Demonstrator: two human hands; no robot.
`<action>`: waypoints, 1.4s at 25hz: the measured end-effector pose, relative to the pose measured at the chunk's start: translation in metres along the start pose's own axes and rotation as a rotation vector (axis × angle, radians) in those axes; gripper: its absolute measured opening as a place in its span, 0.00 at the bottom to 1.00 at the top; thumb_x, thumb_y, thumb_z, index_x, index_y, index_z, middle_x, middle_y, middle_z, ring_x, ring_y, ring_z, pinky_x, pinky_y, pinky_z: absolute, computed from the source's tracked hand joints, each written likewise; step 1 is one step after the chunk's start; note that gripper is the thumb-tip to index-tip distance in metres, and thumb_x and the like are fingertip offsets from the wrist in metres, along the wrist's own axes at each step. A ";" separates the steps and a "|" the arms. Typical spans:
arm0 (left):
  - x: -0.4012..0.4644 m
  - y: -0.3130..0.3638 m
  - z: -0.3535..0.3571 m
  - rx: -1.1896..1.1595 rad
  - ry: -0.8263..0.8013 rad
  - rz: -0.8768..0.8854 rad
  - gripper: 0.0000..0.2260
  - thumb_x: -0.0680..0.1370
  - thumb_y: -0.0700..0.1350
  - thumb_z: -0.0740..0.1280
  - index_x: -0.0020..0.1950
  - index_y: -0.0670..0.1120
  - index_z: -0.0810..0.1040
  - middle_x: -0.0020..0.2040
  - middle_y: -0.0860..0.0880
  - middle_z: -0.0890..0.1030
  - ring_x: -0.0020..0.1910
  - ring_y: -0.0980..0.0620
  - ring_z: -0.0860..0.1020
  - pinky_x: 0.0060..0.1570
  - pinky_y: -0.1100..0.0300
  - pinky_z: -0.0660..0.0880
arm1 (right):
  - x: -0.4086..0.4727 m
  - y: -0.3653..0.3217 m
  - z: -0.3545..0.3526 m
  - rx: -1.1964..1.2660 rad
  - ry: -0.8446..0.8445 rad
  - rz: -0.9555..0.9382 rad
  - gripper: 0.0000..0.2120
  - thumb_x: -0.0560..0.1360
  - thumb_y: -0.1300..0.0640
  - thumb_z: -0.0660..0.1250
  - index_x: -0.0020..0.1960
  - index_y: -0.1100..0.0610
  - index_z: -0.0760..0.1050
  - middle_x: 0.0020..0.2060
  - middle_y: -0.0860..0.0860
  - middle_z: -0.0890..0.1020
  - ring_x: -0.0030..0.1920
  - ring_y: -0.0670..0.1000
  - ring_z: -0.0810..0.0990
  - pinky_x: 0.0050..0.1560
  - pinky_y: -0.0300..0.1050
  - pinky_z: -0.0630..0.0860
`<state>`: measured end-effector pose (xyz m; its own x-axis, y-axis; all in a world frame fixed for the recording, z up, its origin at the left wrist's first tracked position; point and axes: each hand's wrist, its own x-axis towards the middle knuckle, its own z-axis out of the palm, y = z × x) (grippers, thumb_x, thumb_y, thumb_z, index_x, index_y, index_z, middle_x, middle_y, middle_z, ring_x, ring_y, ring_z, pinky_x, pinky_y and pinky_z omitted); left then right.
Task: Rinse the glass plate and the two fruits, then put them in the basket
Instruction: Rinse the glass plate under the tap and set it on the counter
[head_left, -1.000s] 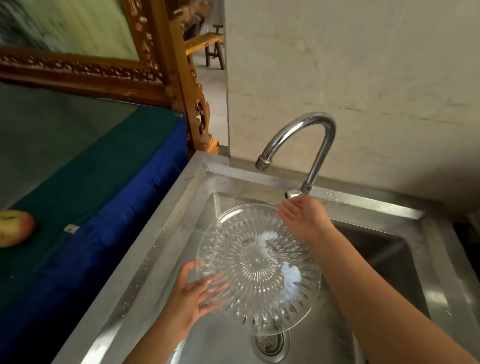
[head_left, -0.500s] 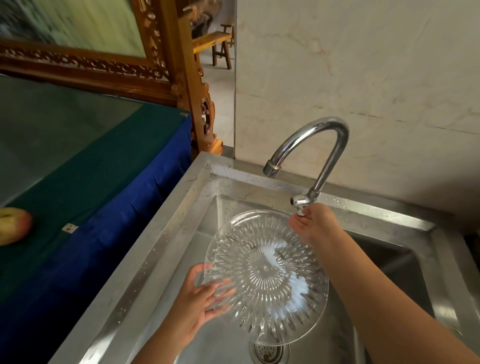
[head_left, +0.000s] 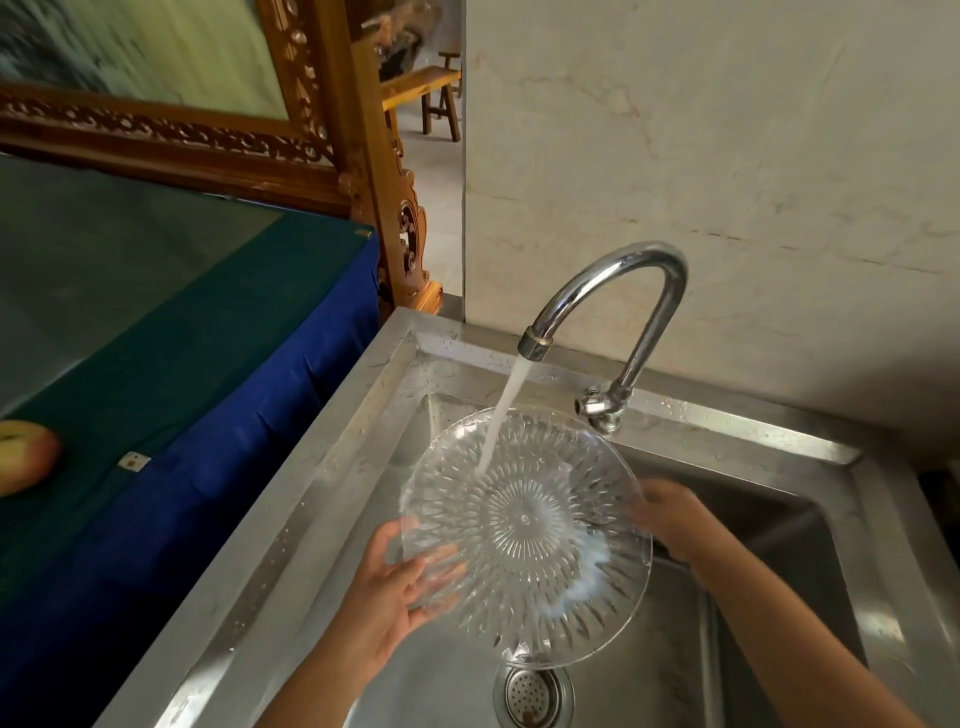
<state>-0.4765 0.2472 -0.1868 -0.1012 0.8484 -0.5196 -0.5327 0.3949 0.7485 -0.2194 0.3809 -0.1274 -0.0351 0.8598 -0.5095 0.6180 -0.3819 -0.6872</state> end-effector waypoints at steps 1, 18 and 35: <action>0.002 -0.005 0.002 -0.015 0.013 -0.011 0.13 0.77 0.36 0.61 0.57 0.52 0.72 0.51 0.45 0.85 0.50 0.42 0.83 0.40 0.52 0.81 | -0.006 0.014 0.000 0.054 -0.006 0.038 0.09 0.78 0.62 0.59 0.53 0.61 0.77 0.43 0.57 0.82 0.37 0.52 0.81 0.36 0.40 0.76; 0.012 0.023 0.036 0.310 0.173 0.018 0.06 0.77 0.41 0.64 0.52 0.44 0.76 0.50 0.44 0.81 0.48 0.46 0.81 0.47 0.52 0.79 | -0.039 0.025 -0.016 0.604 0.156 -0.339 0.08 0.77 0.60 0.63 0.54 0.57 0.77 0.44 0.55 0.86 0.42 0.55 0.86 0.39 0.41 0.82; -0.021 0.101 0.004 0.533 0.056 -0.090 0.13 0.75 0.35 0.64 0.58 0.43 0.76 0.46 0.41 0.86 0.41 0.46 0.85 0.29 0.61 0.78 | -0.056 0.026 0.034 0.690 0.060 0.019 0.06 0.76 0.66 0.61 0.49 0.64 0.77 0.36 0.60 0.84 0.31 0.57 0.85 0.31 0.45 0.82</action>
<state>-0.5252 0.2705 -0.0989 -0.1273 0.7886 -0.6016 -0.0431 0.6015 0.7977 -0.2281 0.3108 -0.1347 0.0265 0.8602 -0.5092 -0.0234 -0.5087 -0.8606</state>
